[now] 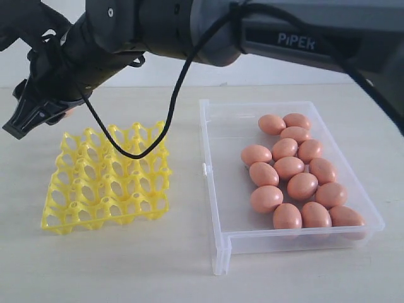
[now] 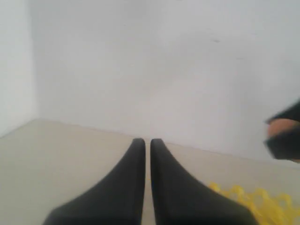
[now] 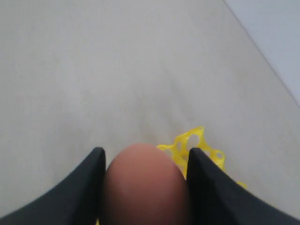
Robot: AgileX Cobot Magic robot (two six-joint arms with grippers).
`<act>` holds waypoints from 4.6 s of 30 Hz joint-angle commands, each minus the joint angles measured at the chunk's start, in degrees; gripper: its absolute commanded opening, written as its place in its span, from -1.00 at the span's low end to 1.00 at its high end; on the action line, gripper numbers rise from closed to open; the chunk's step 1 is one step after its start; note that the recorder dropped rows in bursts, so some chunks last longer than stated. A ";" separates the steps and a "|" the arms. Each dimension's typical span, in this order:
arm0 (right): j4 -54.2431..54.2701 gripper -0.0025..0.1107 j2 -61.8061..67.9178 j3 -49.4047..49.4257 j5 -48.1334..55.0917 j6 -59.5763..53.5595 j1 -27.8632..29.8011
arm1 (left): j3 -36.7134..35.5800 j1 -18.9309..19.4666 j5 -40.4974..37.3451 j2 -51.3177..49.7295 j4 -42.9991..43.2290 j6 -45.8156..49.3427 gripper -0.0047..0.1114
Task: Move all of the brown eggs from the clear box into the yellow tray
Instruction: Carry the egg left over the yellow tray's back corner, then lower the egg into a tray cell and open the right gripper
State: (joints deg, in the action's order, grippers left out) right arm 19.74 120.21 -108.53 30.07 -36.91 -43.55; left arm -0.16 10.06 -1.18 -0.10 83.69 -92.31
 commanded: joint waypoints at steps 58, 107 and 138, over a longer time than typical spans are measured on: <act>-53.44 -0.96 39.34 -19.55 -66.22 76.83 8.61 | 0.16 0.05 -7.69 0.10 -3.58 -0.69 -0.85; -47.90 -0.24 39.34 -19.55 -57.61 72.22 6.97 | 0.16 0.05 -7.19 0.10 -3.16 -0.69 -0.85; -48.75 0.07 35.77 -19.55 -57.61 64.17 6.98 | 0.16 0.05 -6.33 0.10 -1.95 -0.69 -0.85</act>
State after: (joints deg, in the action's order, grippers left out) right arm -28.70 159.36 -127.74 -27.02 31.16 -36.56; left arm -0.16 10.06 -7.91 -0.10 81.33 -92.81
